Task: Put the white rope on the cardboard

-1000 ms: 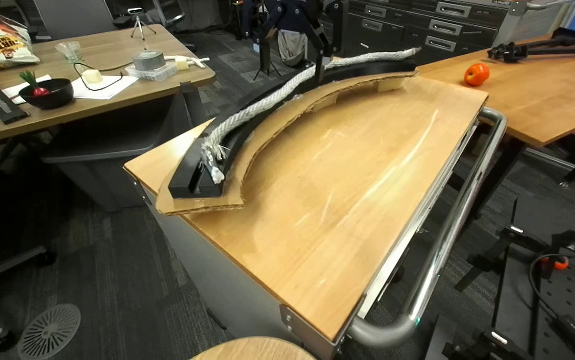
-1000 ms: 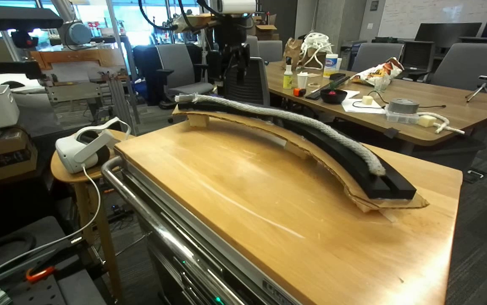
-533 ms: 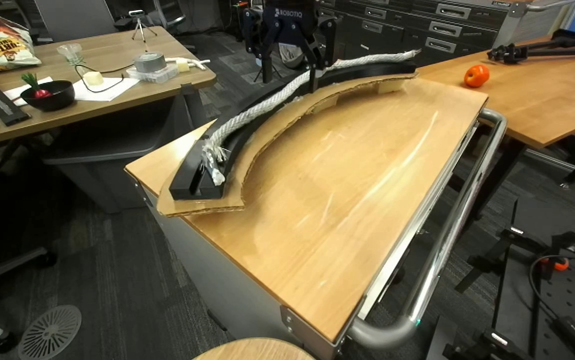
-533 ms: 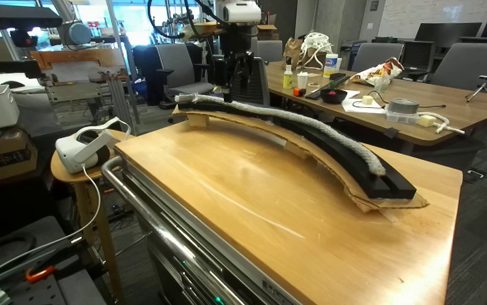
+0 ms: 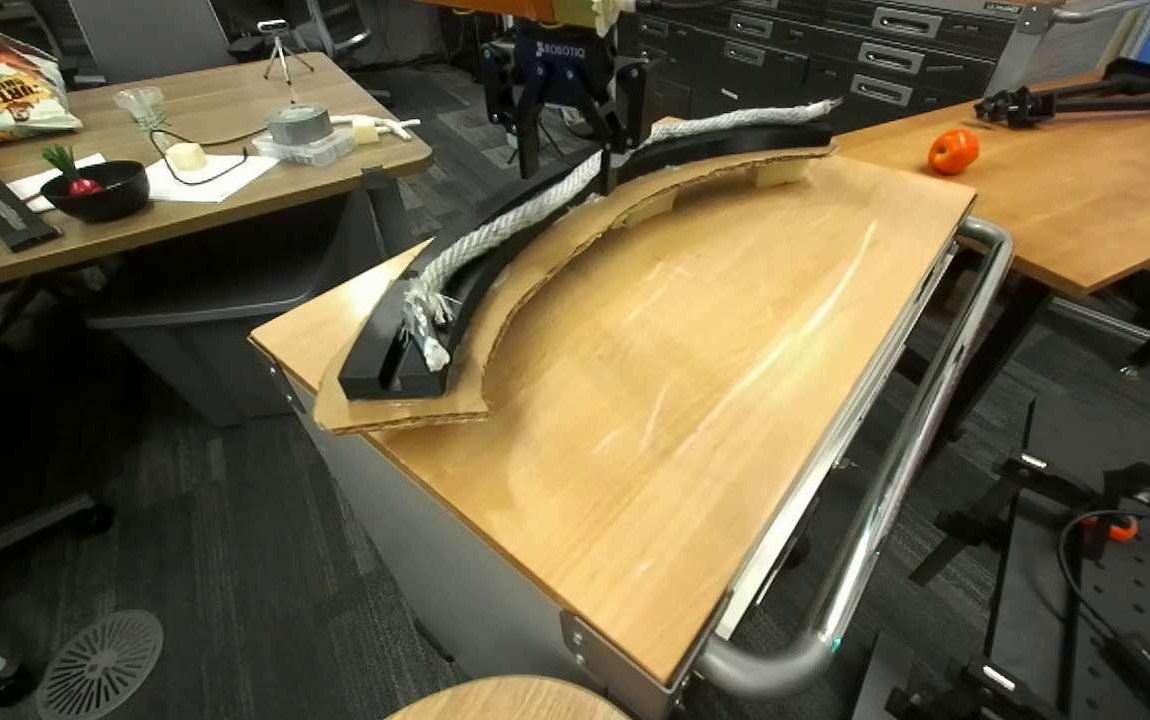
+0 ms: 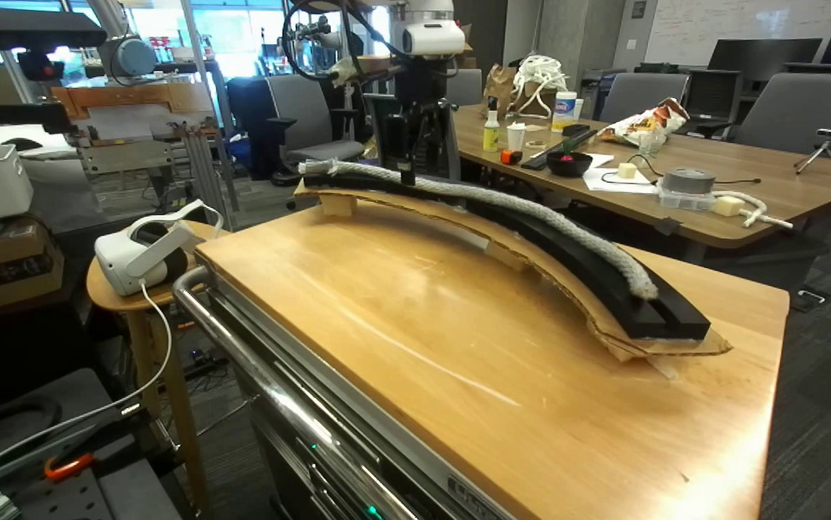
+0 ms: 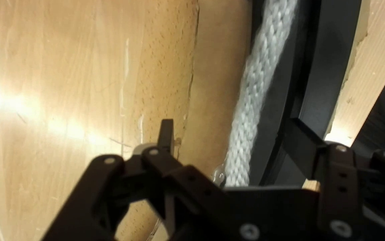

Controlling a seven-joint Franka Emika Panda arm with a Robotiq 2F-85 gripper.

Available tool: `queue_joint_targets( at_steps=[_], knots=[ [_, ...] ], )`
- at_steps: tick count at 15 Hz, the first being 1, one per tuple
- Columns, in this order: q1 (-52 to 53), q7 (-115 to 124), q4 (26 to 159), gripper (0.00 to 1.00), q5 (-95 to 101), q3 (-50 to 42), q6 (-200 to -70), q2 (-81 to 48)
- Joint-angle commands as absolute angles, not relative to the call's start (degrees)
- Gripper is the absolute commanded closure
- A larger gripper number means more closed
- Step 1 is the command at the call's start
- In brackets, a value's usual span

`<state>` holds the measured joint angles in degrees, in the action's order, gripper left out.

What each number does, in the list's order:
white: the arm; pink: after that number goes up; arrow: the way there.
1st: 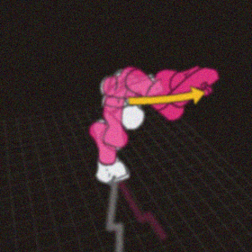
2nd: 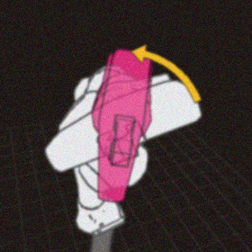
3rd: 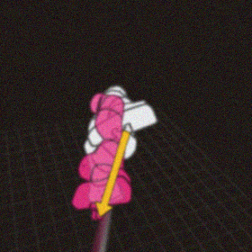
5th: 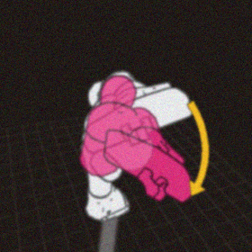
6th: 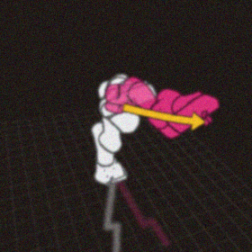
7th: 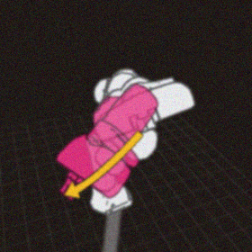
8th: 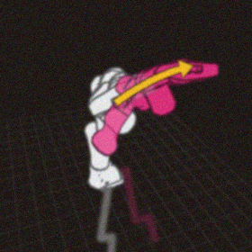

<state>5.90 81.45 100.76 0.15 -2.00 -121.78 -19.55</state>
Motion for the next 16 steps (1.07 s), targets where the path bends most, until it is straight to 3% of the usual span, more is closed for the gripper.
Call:
queue_joint_targets(
  at_steps=[1,5,6,8,13,15,16],
  knots=[
    [6.38,82.04,95.23,0.16,1.82,-2.52,-118.71,-23.15],
    [6.52,81.71,93.29,0.19,2.26,-2.61,-117.26,-24.54],
    [6.51,81.69,93.01,0.41,2.29,-2.65,-116.98,-24.7],
    [6.43,81.59,92.49,0.44,2.18,-2.67,-116.45,-25.04],
    [6.36,81.51,91.67,0.84,2.06,-2.72,-115.43,-25.51],
    [6.33,81.49,91.35,0.98,2.04,-2.78,-115.09,-25.7],
    [6.32,81.47,91.29,1.0,2.02,-2.8,-115.05,-25.71]
  ],
)
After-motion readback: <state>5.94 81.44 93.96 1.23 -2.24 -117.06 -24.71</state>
